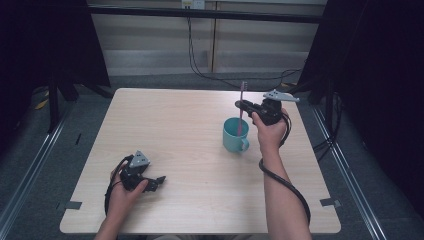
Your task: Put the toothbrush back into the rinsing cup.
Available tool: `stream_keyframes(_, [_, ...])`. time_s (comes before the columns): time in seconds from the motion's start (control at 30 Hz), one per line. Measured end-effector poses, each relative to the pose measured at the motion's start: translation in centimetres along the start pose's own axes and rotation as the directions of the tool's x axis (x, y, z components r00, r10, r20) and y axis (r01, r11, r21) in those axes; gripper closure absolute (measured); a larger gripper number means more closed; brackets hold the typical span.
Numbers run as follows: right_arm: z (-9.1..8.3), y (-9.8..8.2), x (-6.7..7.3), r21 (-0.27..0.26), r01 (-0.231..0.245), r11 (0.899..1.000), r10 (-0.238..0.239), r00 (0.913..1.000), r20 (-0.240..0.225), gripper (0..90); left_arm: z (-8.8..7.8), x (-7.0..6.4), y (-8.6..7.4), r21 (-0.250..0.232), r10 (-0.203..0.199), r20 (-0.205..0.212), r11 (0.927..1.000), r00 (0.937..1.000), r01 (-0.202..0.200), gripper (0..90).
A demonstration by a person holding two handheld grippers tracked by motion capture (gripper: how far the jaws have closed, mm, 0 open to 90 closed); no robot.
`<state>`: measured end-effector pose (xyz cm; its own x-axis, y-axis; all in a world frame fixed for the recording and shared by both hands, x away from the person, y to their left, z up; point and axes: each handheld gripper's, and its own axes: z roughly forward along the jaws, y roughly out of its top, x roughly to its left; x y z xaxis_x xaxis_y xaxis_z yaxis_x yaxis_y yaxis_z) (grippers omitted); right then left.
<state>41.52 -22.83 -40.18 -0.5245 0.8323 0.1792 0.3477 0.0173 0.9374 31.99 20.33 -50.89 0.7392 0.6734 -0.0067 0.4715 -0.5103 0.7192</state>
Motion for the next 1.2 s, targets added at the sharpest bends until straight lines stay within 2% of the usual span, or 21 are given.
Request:
stream_keyframes(0.5, [0.4, -1.8, -0.1, 0.017, -0.012, 1.0, 0.012, 0.9999, 0.002, 80.7, 0.0, 0.0, 0.0, -0.003, -0.001, -0.001, 1.0, 1.0, 0.001, 14.9])
stream_keyframes(0.63, [0.4, -2.0, -0.1, 0.031, 0.0, 1.0, 0.0, 1.0, 0.0, 80.7, 0.0, 0.0, 0.0, -0.003, -0.001, 0.0, 1.0, 1.0, 0.001, 14.9])
stream_keyframes(1.2, [0.1, -3.5, -0.4, 0.018, -0.021, 1.0, 0.021, 0.9998, -0.005, 80.6, 0.0, 0.0, 0.0, -0.002, 0.002, 0.002, 1.0, 1.0, -0.002, 14.8])
